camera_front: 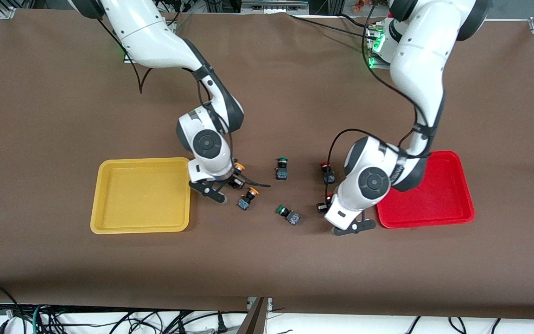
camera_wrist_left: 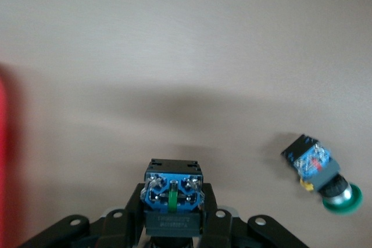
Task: Place red and yellow buttons in trays
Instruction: 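Grasp orange button with the right gripper while the left gripper grasps red button, then set orange button in yellow tray with the right gripper while left sets red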
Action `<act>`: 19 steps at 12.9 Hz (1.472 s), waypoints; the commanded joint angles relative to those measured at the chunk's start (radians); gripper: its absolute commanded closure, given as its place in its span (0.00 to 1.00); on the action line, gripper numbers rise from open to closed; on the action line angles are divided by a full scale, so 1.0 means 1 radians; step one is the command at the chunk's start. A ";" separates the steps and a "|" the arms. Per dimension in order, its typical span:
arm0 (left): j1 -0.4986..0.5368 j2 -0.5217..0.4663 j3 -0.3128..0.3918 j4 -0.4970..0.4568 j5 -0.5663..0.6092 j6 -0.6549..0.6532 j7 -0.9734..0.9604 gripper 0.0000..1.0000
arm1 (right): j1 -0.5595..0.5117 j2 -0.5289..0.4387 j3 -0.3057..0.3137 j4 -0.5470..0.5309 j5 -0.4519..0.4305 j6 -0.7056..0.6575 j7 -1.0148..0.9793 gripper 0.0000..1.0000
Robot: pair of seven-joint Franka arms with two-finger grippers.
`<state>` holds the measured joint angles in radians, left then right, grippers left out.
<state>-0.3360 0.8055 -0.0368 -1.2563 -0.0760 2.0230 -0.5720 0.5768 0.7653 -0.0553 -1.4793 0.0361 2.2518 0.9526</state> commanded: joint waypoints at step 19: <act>0.305 -0.169 0.002 -0.519 -0.001 0.255 0.409 0.00 | -0.384 -0.121 -0.135 -0.279 0.018 0.077 -0.947 0.22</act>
<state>-0.0393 0.6616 -0.0295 -1.7695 -0.0764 2.2629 -0.2003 0.1956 0.6838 -0.1960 -1.7137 0.0363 2.3027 0.0207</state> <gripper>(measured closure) 0.476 0.546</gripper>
